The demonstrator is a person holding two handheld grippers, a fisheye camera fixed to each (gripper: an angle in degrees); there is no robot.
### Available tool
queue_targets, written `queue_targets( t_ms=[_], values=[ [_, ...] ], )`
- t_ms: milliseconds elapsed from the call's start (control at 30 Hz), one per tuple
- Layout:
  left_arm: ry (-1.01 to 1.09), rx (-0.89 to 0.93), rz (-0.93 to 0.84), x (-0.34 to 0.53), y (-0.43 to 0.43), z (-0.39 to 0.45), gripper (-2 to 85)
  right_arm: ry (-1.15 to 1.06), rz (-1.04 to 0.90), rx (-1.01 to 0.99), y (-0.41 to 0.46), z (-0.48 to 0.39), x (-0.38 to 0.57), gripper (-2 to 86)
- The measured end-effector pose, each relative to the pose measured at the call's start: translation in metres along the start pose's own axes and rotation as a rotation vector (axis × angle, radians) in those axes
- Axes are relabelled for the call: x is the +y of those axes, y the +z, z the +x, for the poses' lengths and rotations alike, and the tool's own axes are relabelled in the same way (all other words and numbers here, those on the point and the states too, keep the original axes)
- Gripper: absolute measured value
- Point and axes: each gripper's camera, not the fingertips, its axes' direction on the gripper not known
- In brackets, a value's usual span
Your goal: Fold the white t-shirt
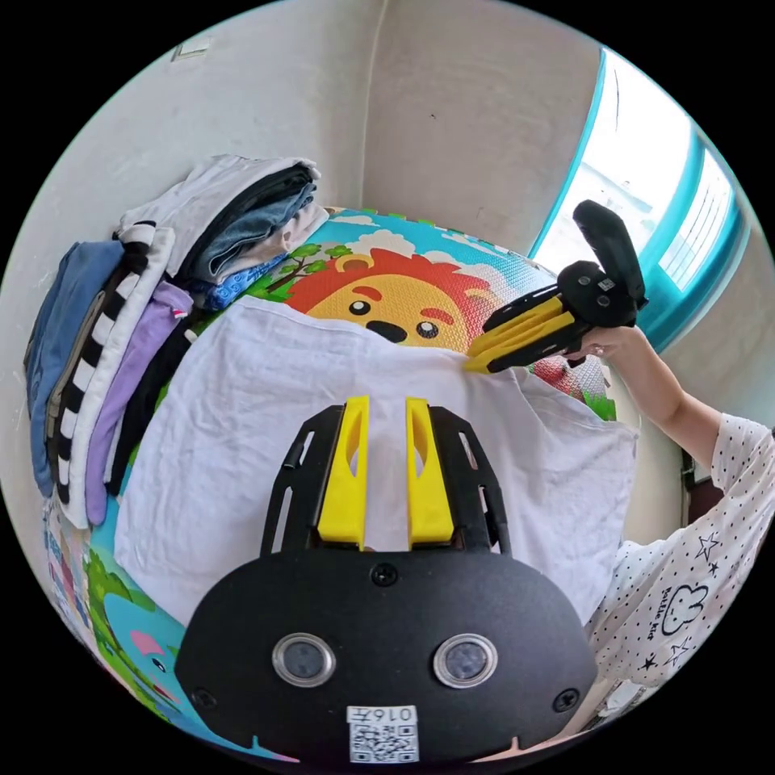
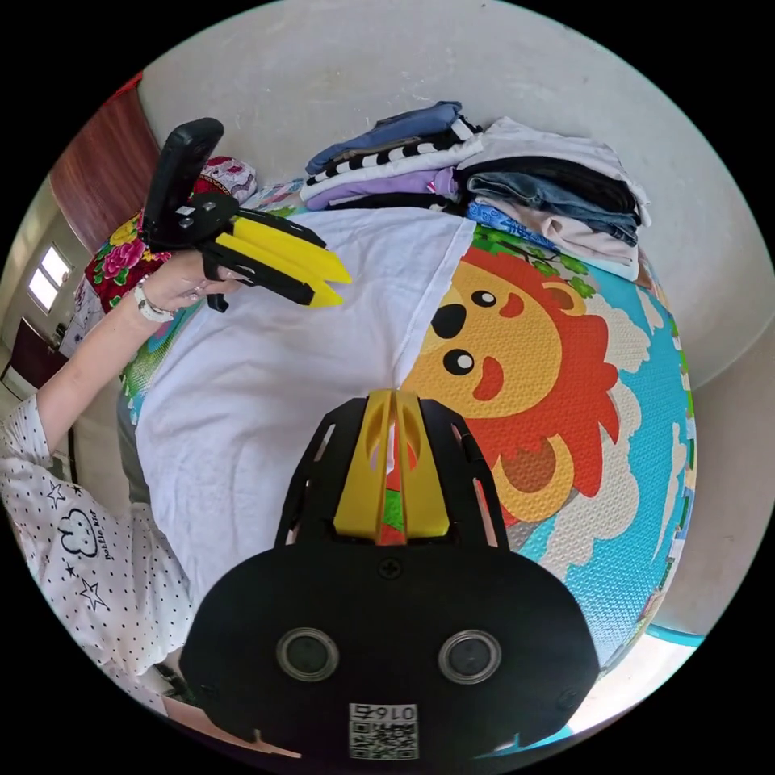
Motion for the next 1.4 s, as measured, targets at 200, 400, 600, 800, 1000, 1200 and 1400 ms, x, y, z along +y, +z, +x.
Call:
queue_targets(
  t_ms=[200,400,600,800,1000,1200,1400],
  values=[
    [0.068,0.011,0.001,0.060,-0.017,0.085,7.6,-0.037,0.117,-0.039,-0.048,-0.020,0.066,0.9],
    [0.120,0.057,-0.009,0.094,0.025,0.187,8.6,-0.073,0.081,-0.055,-0.051,-0.053,0.127,5.4],
    [-0.010,0.054,0.087,0.129,0.055,0.230,8.8,-0.033,0.085,-0.033,-0.052,-0.059,0.159,8.4],
    [-0.052,0.084,0.109,0.152,0.087,0.256,8.6,0.011,0.103,-0.046,-0.065,-0.056,0.186,10.4],
    [0.000,0.144,0.140,0.152,0.124,0.290,8.5,0.029,0.153,-0.065,-0.093,-0.053,0.222,11.7],
    [0.095,0.156,0.169,0.132,0.177,0.345,8.5,0.037,0.153,-0.072,-0.104,-0.052,0.251,12.2],
    [0.184,0.147,0.193,0.130,0.225,0.394,8.9,0.034,0.155,-0.086,-0.114,-0.053,0.270,12.2]
  ],
)
